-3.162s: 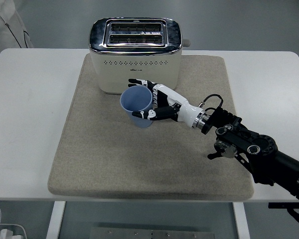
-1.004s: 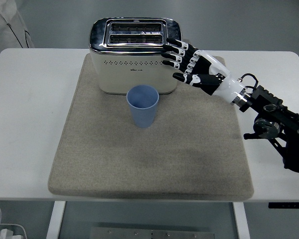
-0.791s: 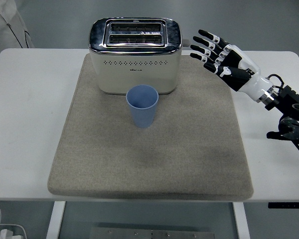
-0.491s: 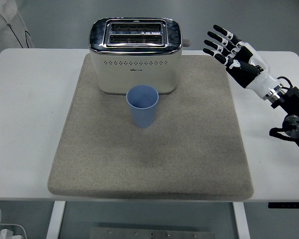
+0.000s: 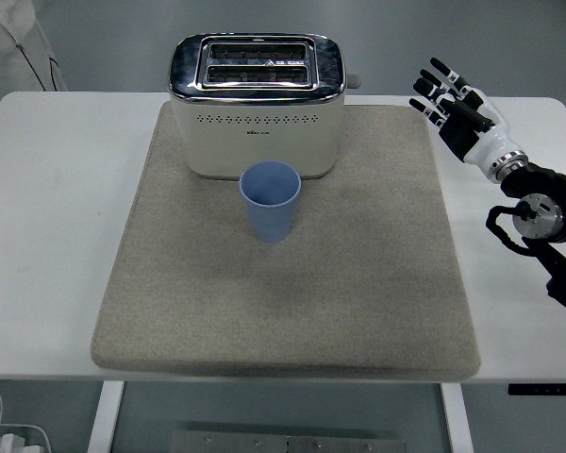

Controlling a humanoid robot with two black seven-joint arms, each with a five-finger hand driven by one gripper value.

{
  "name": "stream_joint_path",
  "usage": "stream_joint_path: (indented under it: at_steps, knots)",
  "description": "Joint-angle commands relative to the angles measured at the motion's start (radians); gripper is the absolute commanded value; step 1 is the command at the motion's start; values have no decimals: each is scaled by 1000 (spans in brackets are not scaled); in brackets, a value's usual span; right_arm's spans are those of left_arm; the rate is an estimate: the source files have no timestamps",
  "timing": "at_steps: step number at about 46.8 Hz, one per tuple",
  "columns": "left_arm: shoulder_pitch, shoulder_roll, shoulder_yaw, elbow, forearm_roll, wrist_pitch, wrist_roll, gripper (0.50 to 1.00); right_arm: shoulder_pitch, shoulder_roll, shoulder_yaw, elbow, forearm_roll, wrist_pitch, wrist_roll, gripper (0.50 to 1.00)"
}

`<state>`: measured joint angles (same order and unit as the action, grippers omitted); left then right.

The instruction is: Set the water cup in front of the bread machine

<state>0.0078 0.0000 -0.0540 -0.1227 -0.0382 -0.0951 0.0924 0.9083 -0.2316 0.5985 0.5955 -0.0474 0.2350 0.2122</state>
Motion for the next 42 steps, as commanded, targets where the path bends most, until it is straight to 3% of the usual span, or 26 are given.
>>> stream_joint_path:
  at_steps: [1,9,16,42]
  knots:
    - [0,0,0,0,0,0,0,1000,23,0,0,-3,3,-26,-25,917]
    - [0,0,0,0,0,0,0,1000,67,0,1,-3,4,-75,-62,919]
    - [0,0,0,0,0,0,0,1000,70,3,3,-3,4,-94,-54,921]
    - [0,0,0,0,0,0,0,1000,55,31,4,-3,20,-83,-51,924]
